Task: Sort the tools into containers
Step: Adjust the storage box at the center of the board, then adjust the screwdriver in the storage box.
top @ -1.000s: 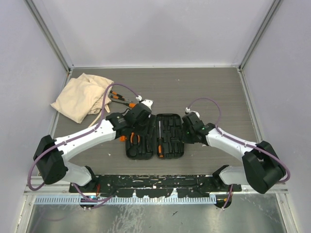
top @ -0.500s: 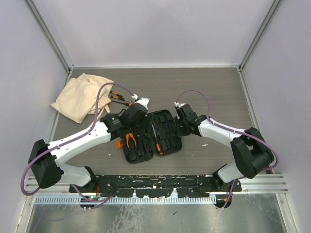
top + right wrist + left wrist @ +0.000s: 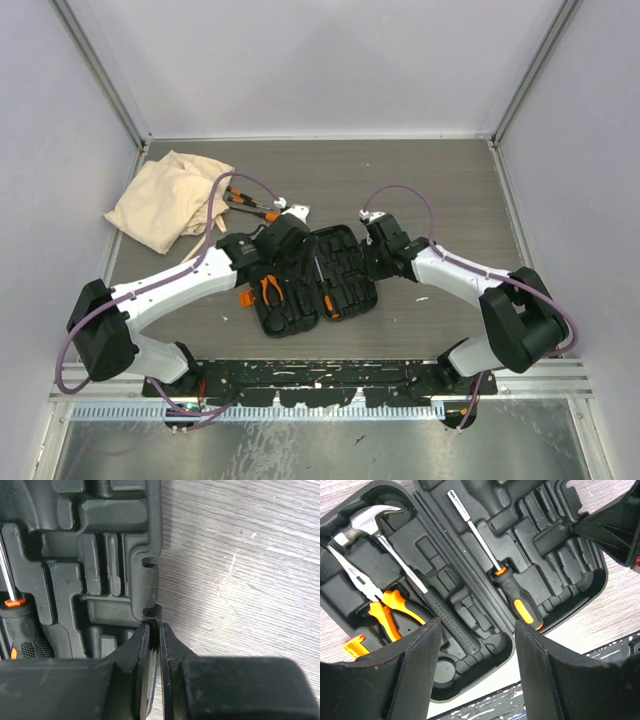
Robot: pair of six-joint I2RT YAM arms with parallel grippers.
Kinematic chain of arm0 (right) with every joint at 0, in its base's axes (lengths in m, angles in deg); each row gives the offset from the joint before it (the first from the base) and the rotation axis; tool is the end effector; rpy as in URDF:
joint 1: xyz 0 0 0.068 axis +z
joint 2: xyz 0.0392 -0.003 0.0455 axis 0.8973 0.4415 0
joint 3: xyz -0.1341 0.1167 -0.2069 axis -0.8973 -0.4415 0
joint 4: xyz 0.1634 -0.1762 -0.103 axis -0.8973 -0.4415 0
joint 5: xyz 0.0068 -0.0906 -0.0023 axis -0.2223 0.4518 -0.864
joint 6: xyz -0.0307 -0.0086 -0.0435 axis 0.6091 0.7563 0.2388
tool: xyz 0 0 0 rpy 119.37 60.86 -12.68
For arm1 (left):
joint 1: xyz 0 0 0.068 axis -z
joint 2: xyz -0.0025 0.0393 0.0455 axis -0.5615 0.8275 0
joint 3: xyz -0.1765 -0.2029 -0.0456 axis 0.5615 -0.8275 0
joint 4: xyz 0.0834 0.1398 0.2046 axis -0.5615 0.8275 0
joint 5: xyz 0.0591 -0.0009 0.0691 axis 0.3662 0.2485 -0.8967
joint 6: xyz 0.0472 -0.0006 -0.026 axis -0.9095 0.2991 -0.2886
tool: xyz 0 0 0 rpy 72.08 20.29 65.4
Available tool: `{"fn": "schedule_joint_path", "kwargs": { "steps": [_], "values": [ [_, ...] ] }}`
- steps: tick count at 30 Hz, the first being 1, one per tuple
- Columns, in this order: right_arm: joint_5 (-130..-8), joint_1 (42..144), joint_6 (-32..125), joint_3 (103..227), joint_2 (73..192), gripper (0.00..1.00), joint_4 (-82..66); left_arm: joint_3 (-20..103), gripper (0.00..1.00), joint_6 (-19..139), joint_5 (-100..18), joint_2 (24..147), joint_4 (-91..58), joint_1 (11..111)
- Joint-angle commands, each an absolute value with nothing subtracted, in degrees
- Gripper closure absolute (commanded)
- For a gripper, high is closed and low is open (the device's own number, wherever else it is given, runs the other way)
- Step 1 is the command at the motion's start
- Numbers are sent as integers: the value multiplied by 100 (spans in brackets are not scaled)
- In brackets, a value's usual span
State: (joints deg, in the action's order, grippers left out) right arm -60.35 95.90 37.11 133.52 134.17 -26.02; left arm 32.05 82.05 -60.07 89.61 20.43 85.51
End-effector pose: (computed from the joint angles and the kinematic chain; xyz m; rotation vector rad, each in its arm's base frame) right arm 0.2331 0.1452 0.1778 -0.3544 2.5657 0.2855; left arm 0.1876 -0.2239 0.2729 0.3002 2.4795 -0.4130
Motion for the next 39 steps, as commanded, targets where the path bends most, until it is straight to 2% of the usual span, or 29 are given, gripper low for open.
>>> {"fn": "schedule_joint_path", "kwargs": {
  "steps": [1,3,8,11,16,20,23,30,39],
  "values": [
    [-5748,9452,4231,13441,13168,97,-2897,3449,39,8377,-6105,9102,1966,8520],
    [-5714,9375,4250,13478,13155,91,-2925,3578,39,8544,-6246,9230,2061,8517],
    [-5623,9360,4045,13656,13063,69,-2996,4049,40,8780,-6416,9761,2176,8498],
    [-5506,9359,4048,13635,12886,63,-2999,4262,40,8882,-6501,9944,2160,8477],
    [-4685,9352,3702,13446,12313,60,-2971,4335,40,9038,-6475,10116,2048,8356],
    [-4536,9335,3182,13037,11721,57,-2545,4376,41,9173,-6429,10303,1918,8278],
    [-4835,9325,3022,12845,11512,55,-2422,4498,43,9226,-6419,10502,1846,8255],
    [-6611,9332,2538,12337,11211,57,-1721,4798,48,9308,-6463,11004,1750,8225],
    [-7106,9668,2153,12056,11057,61,-1336,5213,59,9237,-6438,11561,1877,8168]
  ]
}}
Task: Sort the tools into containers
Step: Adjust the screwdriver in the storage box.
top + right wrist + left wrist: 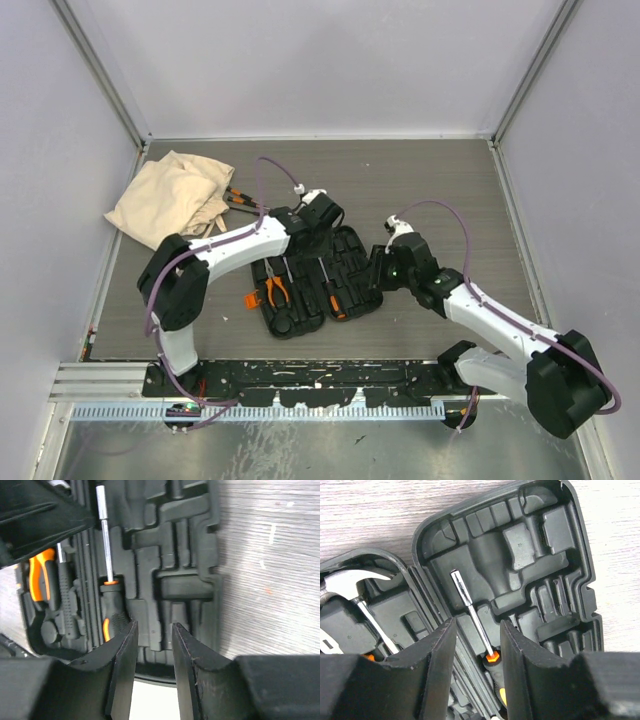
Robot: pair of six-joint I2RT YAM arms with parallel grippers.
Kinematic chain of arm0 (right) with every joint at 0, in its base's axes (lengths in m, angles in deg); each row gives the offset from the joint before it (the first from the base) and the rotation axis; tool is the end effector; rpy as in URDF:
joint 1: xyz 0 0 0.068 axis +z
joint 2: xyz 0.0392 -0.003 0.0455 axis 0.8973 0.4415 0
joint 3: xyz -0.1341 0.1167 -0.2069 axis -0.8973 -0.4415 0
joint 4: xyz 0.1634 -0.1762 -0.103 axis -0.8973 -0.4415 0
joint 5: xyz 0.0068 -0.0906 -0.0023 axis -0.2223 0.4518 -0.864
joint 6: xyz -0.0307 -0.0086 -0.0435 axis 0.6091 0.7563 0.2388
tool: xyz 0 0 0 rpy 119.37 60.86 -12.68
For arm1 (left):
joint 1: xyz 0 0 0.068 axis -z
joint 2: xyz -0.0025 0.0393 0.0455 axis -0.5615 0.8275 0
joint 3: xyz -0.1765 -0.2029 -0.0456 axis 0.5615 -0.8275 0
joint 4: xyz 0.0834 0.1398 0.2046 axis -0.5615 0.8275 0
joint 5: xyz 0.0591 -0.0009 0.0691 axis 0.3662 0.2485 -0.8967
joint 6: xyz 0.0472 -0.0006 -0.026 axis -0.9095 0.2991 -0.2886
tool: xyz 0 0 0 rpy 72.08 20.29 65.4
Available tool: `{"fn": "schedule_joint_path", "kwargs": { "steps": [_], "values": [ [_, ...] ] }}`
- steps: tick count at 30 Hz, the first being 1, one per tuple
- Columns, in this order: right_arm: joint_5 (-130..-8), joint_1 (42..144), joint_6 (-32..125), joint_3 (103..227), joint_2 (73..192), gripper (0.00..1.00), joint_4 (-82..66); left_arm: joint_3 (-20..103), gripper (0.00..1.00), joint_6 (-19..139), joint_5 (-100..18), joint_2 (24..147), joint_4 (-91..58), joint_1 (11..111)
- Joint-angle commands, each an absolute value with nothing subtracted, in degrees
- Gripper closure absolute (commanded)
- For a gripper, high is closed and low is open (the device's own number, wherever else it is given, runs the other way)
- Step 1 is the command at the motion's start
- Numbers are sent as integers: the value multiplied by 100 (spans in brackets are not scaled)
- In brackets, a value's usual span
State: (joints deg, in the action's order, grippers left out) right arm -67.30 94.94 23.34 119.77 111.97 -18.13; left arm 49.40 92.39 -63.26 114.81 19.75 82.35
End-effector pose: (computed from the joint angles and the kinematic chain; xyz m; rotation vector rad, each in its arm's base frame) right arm 0.1819 0.1139 0.2009 -0.0821 2.3635 0.6510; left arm 0.2673 -0.2859 0.2267 0.0034 2.5801 -0.2992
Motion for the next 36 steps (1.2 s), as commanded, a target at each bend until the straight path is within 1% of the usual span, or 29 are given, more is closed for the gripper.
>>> {"fn": "schedule_joint_path", "kwargs": {
  "steps": [1,6,14,22,28,31,36],
  "values": [
    [-7110,9716,2154,12055,11064,61,-1322,5213,60,9245,-6438,11587,1909,8156],
    [-7104,10010,2172,12115,11231,60,-1192,5012,63,9268,-6438,11414,1911,8115],
    [-6962,10549,2274,12389,11911,60,-1041,4212,61,9259,-6427,10650,1537,8057],
    [-6593,10954,2282,12663,12429,60,-1114,4127,58,9207,-6439,10554,1612,8030],
    [-6091,11190,2283,12800,12663,60,-1326,4119,57,9202,-6416,10558,1606,8004],
    [-5965,11258,2325,12865,12832,61,-1403,4098,56,9194,-6377,10569,1598,7978],
    [-5653,11433,2405,13015,13121,68,-1777,4072,56,9240,-6315,10616,1536,7956]
  ]
}}
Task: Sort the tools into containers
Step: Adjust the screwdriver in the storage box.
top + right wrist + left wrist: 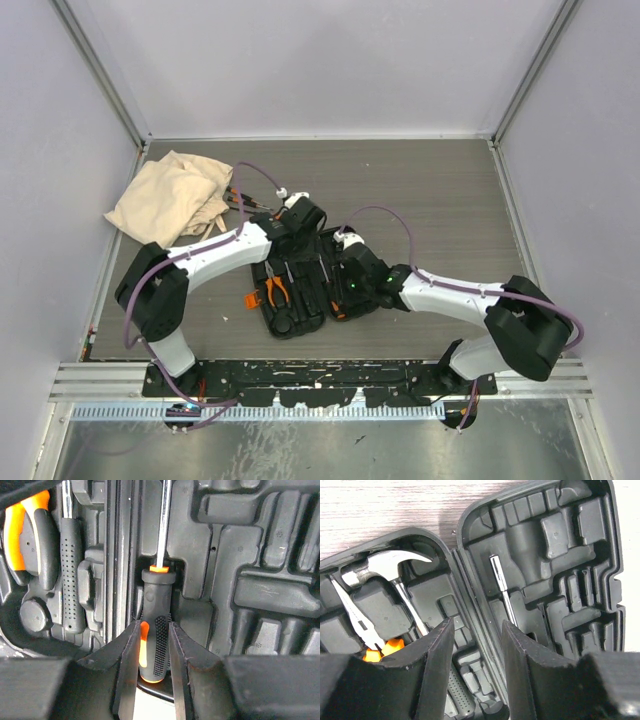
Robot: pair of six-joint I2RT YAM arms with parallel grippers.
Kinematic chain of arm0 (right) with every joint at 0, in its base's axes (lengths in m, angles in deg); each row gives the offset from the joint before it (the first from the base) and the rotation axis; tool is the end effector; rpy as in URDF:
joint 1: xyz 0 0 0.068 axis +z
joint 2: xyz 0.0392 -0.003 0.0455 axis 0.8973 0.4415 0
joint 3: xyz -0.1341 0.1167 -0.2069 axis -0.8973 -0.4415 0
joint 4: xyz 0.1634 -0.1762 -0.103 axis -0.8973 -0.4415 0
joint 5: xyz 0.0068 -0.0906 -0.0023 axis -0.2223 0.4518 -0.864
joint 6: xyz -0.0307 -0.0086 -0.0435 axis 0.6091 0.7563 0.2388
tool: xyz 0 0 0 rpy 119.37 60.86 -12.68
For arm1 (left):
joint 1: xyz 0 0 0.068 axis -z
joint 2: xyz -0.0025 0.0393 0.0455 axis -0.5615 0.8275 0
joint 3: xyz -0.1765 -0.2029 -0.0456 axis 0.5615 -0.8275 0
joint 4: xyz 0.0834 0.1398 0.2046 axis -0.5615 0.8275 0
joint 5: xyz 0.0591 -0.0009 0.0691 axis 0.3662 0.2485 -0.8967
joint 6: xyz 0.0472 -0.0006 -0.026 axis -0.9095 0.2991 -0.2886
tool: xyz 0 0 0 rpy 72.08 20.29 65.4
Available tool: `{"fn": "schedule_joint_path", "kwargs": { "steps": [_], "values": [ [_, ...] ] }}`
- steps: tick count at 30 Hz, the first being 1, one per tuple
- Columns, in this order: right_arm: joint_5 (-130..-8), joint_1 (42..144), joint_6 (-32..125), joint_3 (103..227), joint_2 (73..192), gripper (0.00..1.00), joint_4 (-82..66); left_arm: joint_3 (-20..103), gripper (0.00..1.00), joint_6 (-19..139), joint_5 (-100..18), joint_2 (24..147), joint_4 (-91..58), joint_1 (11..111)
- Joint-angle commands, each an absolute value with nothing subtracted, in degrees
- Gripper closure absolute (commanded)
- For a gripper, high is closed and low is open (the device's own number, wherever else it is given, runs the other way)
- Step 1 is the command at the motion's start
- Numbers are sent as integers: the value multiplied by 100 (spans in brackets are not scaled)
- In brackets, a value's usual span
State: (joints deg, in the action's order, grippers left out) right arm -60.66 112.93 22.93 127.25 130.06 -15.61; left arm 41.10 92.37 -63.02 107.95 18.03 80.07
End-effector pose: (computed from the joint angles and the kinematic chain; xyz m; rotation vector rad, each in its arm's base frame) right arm 0.1735 0.1995 0.1756 -0.4057 2.4790 0.5870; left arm 0.2562 -0.2523 0.2270 -0.0467 2.5754 -0.2928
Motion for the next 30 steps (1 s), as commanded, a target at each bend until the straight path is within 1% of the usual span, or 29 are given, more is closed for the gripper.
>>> {"fn": "schedule_joint_path", "kwargs": {
  "steps": [1,12,21,25,30],
  "values": [
    [-5625,11458,2415,13009,13132,69,-1822,4079,56,9264,-6307,10633,1535,7948],
    [-5634,11565,2323,12715,12849,74,-1973,4552,57,9378,-6201,11102,1576,7913],
    [-5649,11565,2257,12572,12757,73,-1852,5221,74,9517,-6145,11803,1799,7841],
    [-5578,11566,2253,12561,12701,73,-1861,5438,78,9527,-6120,12024,1952,7839],
    [-5534,11562,2225,12509,12566,73,-1735,5312,80,9595,-6187,11965,1940,7840]
  ]
}}
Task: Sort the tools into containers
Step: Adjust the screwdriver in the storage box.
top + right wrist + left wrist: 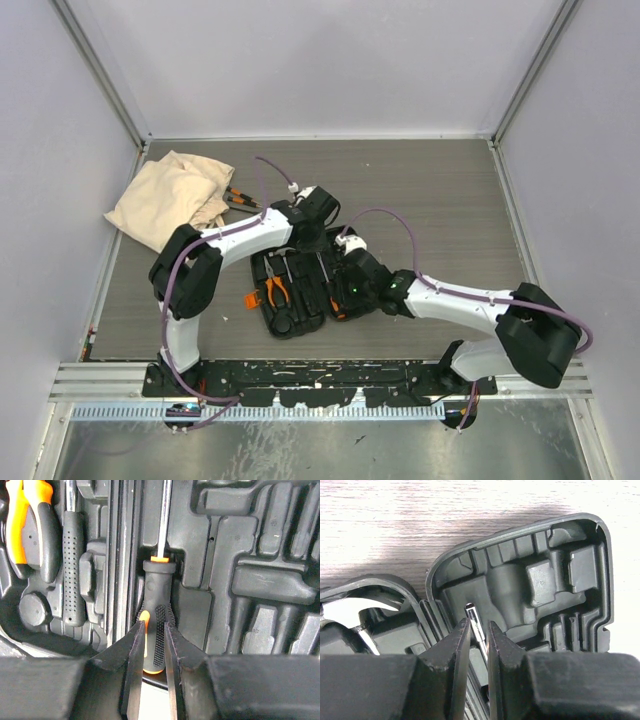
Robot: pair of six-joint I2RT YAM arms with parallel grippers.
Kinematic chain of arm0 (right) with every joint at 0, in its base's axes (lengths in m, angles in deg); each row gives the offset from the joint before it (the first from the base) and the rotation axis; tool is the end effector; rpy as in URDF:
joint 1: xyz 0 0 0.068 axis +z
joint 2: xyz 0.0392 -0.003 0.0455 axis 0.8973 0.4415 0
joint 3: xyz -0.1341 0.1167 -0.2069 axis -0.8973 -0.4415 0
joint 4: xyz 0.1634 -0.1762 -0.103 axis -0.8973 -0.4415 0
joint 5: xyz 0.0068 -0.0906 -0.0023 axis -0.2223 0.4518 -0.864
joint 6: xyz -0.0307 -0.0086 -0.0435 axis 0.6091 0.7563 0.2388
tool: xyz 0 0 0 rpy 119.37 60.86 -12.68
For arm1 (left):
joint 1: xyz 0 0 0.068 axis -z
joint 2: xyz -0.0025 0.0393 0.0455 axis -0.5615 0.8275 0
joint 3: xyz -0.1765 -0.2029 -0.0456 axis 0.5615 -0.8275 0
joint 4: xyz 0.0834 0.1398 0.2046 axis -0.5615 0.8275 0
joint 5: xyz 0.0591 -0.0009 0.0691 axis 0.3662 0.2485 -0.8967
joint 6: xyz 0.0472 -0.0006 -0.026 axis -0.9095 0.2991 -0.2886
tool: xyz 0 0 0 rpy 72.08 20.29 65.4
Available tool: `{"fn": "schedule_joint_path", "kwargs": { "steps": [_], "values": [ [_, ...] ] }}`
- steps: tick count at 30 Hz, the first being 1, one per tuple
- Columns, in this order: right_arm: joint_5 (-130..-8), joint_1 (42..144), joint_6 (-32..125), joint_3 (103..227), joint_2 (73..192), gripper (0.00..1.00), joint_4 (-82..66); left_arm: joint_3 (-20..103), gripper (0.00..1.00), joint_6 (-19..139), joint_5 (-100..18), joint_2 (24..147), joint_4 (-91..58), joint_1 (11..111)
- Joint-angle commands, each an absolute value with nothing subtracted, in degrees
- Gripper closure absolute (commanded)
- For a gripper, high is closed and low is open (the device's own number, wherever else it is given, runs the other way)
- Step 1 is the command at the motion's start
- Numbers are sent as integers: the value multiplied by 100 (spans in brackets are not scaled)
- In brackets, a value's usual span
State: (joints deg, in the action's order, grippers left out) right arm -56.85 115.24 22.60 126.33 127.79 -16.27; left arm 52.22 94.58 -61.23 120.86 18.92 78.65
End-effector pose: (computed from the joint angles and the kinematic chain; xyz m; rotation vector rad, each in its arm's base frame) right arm 0.1630 0.1996 0.1797 -0.4114 2.4460 0.5452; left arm 0.2983 -0.2826 0.2018 -0.1125 2.6291 -0.2866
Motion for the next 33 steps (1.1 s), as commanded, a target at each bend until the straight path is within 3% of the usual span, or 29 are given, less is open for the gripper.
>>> {"fn": "schedule_joint_path", "kwargs": {
  "steps": [1,10,33],
  "values": [
    [-5555,11565,2223,12495,12506,72,-1672,5272,80,9604,-6188,11938,1919,7841],
    [-5740,11566,2206,12506,12147,64,-1311,5247,80,9602,-6136,11955,1905,7842],
    [-5985,11568,2194,12595,12746,73,-1478,5222,82,9686,-6335,11985,2083,7844]
  ]
}}
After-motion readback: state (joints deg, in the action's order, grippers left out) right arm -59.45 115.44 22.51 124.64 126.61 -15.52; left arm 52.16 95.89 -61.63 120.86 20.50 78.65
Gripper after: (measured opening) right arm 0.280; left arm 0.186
